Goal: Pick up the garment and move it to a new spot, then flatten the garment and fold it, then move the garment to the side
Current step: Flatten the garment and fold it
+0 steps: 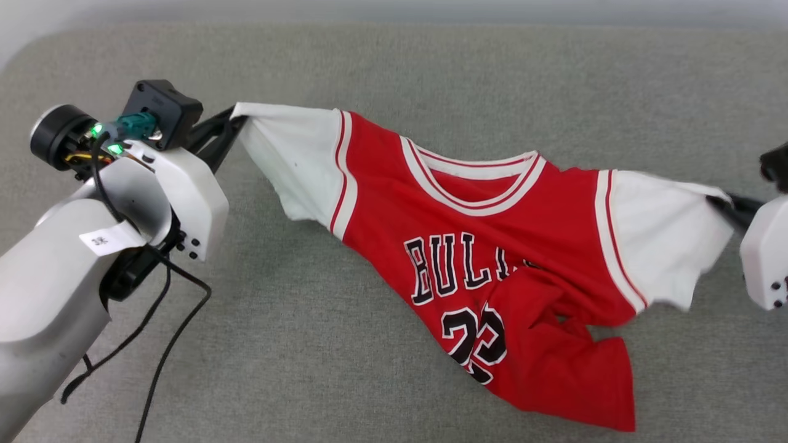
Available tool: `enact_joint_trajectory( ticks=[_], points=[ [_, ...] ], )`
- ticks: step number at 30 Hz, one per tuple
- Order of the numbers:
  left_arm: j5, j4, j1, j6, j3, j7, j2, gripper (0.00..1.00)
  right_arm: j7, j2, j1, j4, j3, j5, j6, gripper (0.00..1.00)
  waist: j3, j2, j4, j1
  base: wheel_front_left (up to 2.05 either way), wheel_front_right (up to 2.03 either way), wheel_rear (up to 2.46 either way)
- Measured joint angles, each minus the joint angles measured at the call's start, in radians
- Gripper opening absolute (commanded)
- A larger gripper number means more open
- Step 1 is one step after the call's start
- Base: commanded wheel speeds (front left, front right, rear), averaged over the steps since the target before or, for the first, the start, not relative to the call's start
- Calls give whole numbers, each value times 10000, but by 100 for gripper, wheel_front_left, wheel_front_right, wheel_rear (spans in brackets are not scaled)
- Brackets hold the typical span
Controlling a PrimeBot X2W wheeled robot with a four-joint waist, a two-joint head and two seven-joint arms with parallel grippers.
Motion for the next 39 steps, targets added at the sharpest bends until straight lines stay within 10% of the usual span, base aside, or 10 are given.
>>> enact_joint_trajectory(
  ticks=[10,22,39],
  points=[
    [752,-1158,-285,681,456,-1101,359,0,-2222,-240,-543,-422,-1233,-531,0,0,-1194,1,-229,-1,0,0,0],
    [1442,-2088,-1933,1156,1160,-1406,449,0,-2454,-59,-1536,-1956,-2905,-1396,0,0,-1631,1,-395,0,0,0,0],
    [2044,309,-6167,219,1434,-1490,-1160,0,-1843,539,-6525,-654,-2069,-2700,2,0,183,0,-509,0,0,0,0]
  ],
)
